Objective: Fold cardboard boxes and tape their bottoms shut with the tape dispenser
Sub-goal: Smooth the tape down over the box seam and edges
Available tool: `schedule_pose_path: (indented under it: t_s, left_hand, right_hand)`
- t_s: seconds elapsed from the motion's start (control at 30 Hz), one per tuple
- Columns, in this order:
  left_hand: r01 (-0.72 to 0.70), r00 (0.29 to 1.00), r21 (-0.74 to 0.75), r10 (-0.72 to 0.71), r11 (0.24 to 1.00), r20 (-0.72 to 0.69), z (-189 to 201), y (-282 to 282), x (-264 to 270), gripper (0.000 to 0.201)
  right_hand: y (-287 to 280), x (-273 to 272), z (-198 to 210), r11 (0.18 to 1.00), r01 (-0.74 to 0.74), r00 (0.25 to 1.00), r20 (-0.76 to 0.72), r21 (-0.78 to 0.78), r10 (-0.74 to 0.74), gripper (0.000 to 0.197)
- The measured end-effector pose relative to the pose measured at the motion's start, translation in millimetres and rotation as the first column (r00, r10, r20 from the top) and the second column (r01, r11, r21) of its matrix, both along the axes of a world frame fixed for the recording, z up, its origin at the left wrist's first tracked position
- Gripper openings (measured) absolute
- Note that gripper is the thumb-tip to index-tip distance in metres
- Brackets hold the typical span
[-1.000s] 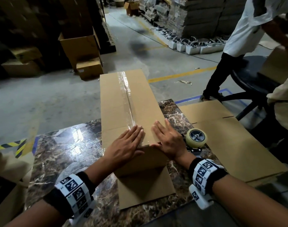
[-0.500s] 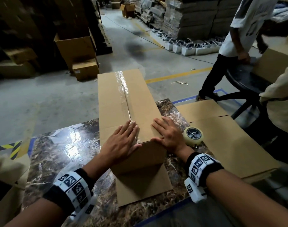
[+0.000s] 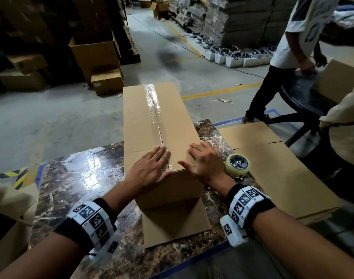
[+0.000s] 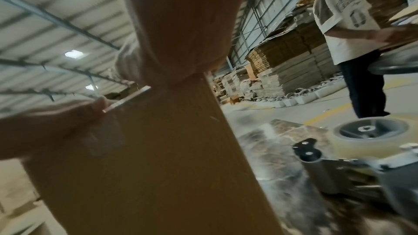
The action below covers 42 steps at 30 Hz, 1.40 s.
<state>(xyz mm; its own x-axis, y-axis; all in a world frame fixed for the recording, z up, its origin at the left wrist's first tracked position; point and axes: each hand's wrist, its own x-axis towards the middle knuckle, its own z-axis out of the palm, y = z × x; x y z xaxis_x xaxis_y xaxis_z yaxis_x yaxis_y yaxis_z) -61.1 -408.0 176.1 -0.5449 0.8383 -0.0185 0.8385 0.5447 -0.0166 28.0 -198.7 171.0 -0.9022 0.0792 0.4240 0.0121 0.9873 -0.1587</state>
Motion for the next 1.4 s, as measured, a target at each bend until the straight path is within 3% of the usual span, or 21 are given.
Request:
schedule_pose_path:
  t_s: [0.13, 0.43, 0.53, 0.67, 0.77, 0.87, 1.0, 1.1, 1.27, 1.33, 1.4]
  left_hand:
    - [-0.007, 0.999, -0.025, 0.008, 1.000, 0.050, 7.2, 0.5, 2.4, 0.111]
    - [-0.076, 0.997, -0.048, 0.075, 0.996, -0.029, -0.7, 0.9, 11.6, 0.097]
    - [-0.082, 0.997, -0.077, 0.081, 0.994, -0.020, 4.3, 0.3, 12.8, 0.106]
    - [0.014, 1.000, -0.096, -0.014, 0.995, -0.002, 7.8, -7.9, 4.6, 0.115]
    - [0.098, 0.994, -0.048, -0.095, 0.994, 0.054, 16.9, -13.6, -10.2, 0.120]
    - [0.143, 0.990, -0.034, -0.143, 0.989, 0.004, 19.7, -15.1, -15.4, 0.115]
    - [0.094, 0.995, -0.003, -0.094, 0.996, -0.024, 3.3, -21.5, -8.8, 0.102]
    - [0.043, 0.998, 0.156, -0.034, 0.987, -0.059, -9.5, -26.9, -5.7, 0.092]
    - [0.038, 0.966, 0.552, 0.111, 0.833, -0.234, -29.4, -38.1, 7.3, 0.065]
    - [-0.070, 0.956, 0.682, 0.244, 0.728, -0.162, -34.9, -39.3, 14.5, 0.048]
    - [-0.237, 0.924, 0.795, 0.383, 0.559, 0.006, -40.3, -34.0, 22.6, 0.035]
  right_hand:
    - [-8.4, -13.6, 6.5, 0.995, 0.097, 0.994, 0.038, 0.025, -0.097, 0.077]
    - [4.3, -13.7, -5.1, 0.966, -0.146, 0.967, 0.236, 0.213, 0.094, 0.082]
    - [8.4, -10.3, -2.0, 0.947, -0.194, 0.945, 0.309, 0.255, 0.111, 0.092]
    - [6.6, -9.8, 15.9, 0.952, -0.201, 0.930, 0.350, 0.233, 0.110, 0.102]
    - [1.9, -19.0, 26.7, 0.960, -0.165, 0.930, 0.359, 0.226, 0.075, 0.100]
    - [-2.0, -20.2, 17.9, 0.974, -0.130, 0.935, 0.351, 0.187, 0.058, 0.092]
    - [-1.2, -18.2, 7.9, 0.980, -0.137, 0.937, 0.339, 0.145, 0.081, 0.100]
    - [-0.6, -17.0, 7.0, 0.978, -0.157, 0.947, 0.302, 0.138, 0.110, 0.097]
    - [0.1, -15.7, 5.5, 0.981, -0.161, 0.946, 0.299, 0.110, 0.122, 0.100]
    - [0.4, -16.6, 4.4, 0.981, -0.160, 0.944, 0.307, 0.108, 0.120, 0.100]
    - [0.6, -17.2, 3.1, 0.980, -0.155, 0.946, 0.305, 0.124, 0.111, 0.101]
